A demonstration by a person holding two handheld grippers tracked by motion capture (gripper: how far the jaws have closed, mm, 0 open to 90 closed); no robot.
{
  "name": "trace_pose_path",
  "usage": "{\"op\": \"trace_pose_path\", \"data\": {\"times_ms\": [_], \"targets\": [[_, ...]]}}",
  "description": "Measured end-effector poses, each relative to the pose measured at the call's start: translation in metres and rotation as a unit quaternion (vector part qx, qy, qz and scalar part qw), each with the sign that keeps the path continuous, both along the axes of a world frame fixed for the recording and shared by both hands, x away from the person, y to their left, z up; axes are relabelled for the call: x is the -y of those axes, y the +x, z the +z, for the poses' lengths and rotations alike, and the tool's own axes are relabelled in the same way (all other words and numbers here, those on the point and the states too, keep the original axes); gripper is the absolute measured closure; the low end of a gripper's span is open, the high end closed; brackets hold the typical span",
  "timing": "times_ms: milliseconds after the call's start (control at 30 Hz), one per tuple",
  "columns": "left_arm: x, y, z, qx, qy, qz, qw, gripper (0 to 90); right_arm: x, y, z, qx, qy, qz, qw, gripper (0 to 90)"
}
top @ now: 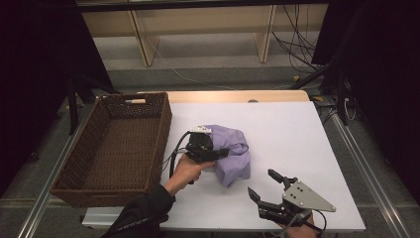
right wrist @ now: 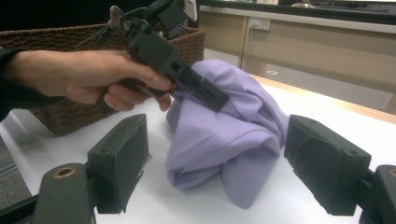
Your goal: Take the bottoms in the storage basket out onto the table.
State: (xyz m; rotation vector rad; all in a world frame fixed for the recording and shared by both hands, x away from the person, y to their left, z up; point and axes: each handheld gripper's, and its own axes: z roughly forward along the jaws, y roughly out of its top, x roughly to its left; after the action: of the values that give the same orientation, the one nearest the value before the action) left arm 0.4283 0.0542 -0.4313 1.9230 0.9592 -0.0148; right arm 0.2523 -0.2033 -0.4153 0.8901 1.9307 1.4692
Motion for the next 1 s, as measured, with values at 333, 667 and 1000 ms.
{"op": "trace_pose_path", "data": {"times_ms": [333, 667, 1000], "targets": [[0.0039, -0.0020, -0.0022, 0.000, 0.003, -0.009, 1.0000, 62.2, 0.0000, -0.0002, 0.0001, 0.001, 0.000, 0.000, 1.0000, 22.5], [0.0063, -0.0046, -0.0012, 0.009, -0.001, -0.016, 0.9998, 39.0, 0.0002, -0.0006, 0.0004, 0.002, -0.001, -0.001, 1.0000, 22.5], [0.0040, -0.0058, 0.0033, 0.018, -0.008, -0.010, 0.9998, 24.2, 0.0003, -0.0008, 0.0004, 0.003, -0.002, 0.000, 1.0000, 22.5]]}}
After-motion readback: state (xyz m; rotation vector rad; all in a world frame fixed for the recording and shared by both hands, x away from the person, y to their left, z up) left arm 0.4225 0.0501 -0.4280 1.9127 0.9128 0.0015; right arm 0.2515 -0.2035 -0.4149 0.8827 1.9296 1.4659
